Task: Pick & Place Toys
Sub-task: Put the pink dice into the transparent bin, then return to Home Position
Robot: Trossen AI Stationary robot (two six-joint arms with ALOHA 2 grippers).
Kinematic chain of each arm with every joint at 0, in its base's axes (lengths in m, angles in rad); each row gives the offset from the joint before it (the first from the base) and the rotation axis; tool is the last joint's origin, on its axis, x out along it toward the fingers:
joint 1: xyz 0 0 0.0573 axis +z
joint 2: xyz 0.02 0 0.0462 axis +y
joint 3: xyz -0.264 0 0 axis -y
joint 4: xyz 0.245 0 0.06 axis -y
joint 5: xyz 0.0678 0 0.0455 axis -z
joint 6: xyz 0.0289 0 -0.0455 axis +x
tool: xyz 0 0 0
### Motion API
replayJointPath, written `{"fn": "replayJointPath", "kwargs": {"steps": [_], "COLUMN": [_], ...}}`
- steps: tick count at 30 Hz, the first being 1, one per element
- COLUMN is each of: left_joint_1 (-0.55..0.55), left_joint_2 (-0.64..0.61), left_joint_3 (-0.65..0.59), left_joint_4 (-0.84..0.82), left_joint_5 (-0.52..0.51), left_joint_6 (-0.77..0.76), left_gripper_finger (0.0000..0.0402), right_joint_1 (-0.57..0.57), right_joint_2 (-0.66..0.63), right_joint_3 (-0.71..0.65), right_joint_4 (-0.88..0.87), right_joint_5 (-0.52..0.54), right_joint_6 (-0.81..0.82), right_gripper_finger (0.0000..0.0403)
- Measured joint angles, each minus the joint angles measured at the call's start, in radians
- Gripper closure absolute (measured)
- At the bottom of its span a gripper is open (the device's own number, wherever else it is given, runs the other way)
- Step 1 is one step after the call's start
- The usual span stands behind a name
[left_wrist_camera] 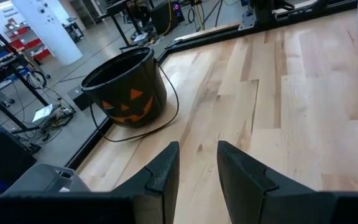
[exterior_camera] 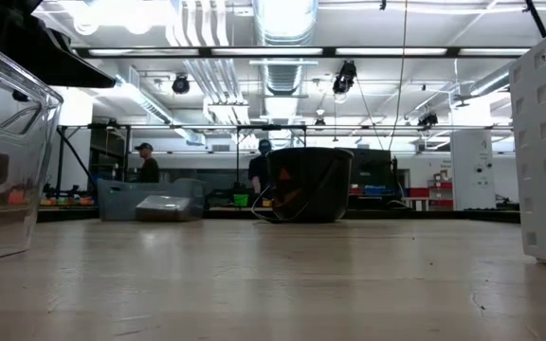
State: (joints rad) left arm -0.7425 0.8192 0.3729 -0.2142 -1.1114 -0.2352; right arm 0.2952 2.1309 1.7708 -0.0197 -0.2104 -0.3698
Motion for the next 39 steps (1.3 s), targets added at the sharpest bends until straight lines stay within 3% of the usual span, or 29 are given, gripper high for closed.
{"fn": "replayJointPath", "kwargs": {"steps": [17,30,34,39], "left_joint_1": [0.000,0.000,0.000,-0.002], "left_joint_2": [0.000,0.000,0.000,0.001], "left_joint_3": [0.000,0.000,-0.001,0.000], "left_joint_4": [-0.001,0.000,0.000,0.037], "left_joint_5": [0.000,0.000,0.000,0.035], "left_joint_6": [-0.001,-0.003,-0.004,0.024], "left_gripper_finger": [0.0291,0.0291,0.0291,0.0291], "right_joint_1": [-0.033,-0.033,-0.033,-0.032], "right_joint_2": [0.062,0.061,0.053,0.006], "right_joint_3": [0.051,0.051,0.051,0.051], "right_joint_4": [-0.020,-0.031,-0.026,0.010], "right_joint_5": [-0.074,-0.086,-0.092,-0.200], "right_joint_6": [0.031,0.041,0.033,0.003], "right_gripper_finger": [0.0373,0.0191,0.0153,0.0130]}}
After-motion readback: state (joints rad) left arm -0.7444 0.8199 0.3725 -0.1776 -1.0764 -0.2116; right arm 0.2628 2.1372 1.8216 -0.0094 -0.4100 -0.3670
